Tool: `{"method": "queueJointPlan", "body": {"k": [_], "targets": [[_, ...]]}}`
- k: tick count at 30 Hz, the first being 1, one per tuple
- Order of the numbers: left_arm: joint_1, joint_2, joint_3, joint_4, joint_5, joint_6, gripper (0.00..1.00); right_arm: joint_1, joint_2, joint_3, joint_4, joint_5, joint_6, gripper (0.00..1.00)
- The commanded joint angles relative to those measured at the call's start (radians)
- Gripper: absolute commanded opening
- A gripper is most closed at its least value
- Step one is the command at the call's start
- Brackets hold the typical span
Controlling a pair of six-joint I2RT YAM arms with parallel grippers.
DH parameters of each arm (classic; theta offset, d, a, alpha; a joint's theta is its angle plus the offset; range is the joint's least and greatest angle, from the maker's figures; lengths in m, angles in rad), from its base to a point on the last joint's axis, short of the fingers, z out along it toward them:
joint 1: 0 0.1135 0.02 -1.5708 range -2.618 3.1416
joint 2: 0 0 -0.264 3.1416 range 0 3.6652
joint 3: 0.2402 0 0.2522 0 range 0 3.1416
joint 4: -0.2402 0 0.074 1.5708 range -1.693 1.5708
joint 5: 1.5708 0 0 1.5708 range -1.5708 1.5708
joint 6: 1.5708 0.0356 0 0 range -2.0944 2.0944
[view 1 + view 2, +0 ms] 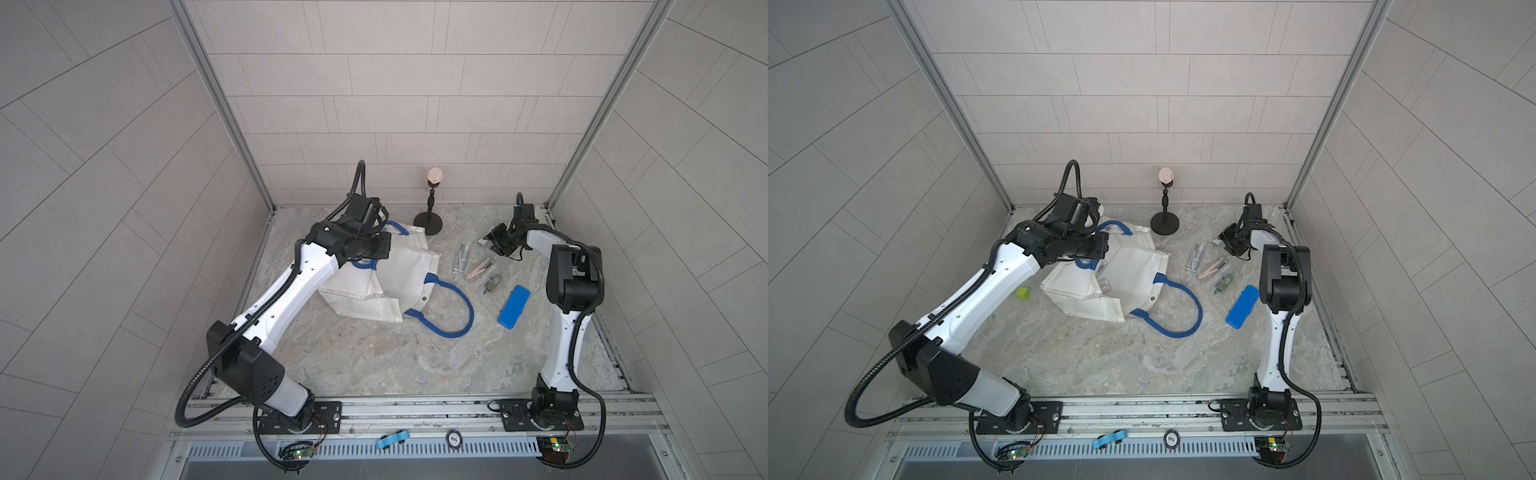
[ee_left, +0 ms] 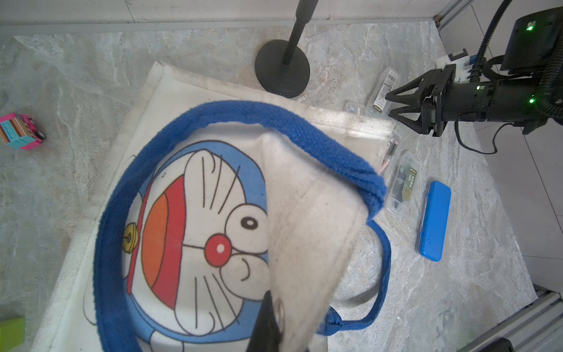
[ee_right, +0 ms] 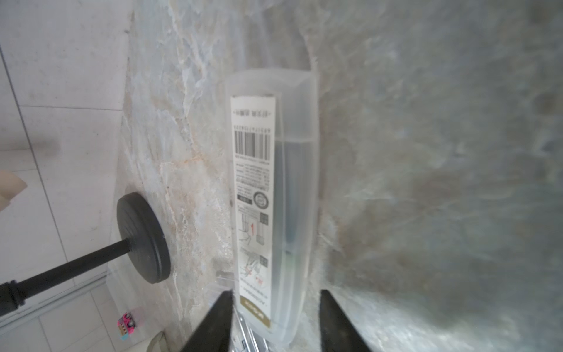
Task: Take out the compass set from the canvas bag
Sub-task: Place the compass set at the center of the board.
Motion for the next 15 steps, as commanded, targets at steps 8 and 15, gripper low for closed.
{"method": "queueJointPlan", "body": {"k": [8, 15], "targets": [[0.006, -0.052, 0.016, -0.038, 0.029, 0.024, 0.0, 0.058, -0.448, -0.248, -0.064, 0.068, -0.04, 0.64], [0.004, -0.036, 0.038, -0.06, 0.033, 0.038, 0.0, 0.376, -0.826, -0.484, -0.014, 0.078, 0.012, 0.5]]}}
